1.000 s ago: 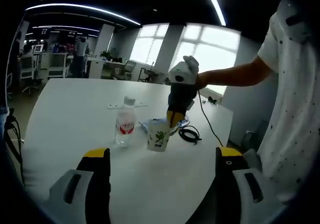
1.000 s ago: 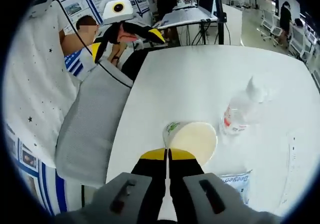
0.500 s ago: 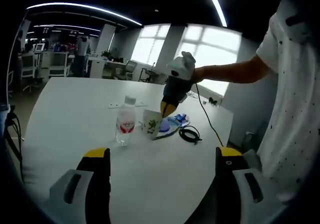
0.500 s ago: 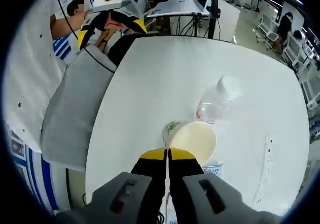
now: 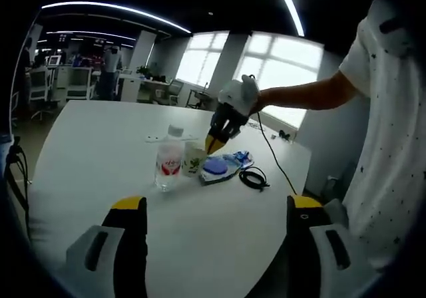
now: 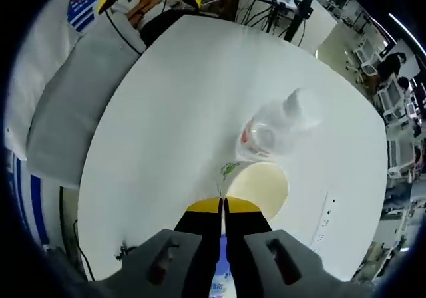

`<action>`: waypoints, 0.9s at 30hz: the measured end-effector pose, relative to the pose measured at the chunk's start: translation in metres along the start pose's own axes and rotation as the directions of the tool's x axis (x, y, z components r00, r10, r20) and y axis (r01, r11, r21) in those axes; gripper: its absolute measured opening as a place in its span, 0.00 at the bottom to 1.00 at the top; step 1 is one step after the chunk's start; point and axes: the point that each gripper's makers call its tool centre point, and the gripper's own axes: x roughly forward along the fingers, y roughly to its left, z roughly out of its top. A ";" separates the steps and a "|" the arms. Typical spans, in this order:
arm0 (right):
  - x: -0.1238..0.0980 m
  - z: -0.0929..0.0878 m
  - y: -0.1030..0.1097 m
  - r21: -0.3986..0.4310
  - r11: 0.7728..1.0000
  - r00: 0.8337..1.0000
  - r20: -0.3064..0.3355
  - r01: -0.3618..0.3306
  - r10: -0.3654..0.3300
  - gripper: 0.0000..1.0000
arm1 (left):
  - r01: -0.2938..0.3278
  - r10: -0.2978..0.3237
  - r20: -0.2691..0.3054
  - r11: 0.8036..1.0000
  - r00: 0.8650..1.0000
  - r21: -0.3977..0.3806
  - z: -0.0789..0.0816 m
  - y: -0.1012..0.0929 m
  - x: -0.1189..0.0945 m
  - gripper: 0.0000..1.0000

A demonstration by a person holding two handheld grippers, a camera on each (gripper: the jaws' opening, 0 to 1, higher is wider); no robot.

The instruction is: Arrange the tabletop items into an orderly group along one side of the table until the central work area is clear of visible clutter.

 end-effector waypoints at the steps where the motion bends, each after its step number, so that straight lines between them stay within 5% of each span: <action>1: 0.001 0.000 0.000 -0.005 1.000 1.000 -0.003 0.001 -0.001 0.00 | -0.001 0.001 -0.002 1.000 1.000 0.001 0.000 0.000 0.000 0.89; 7: 0.013 -0.010 -0.005 -0.103 0.995 0.998 -0.055 0.017 -0.022 0.00 | -0.005 0.005 -0.002 1.000 1.000 -0.006 -0.001 0.002 0.001 0.88; 27: 0.034 -0.016 -0.003 -0.172 0.985 0.996 -0.086 0.017 -0.032 0.00 | -0.006 0.006 -0.003 1.000 1.000 -0.027 -0.005 0.004 0.003 0.88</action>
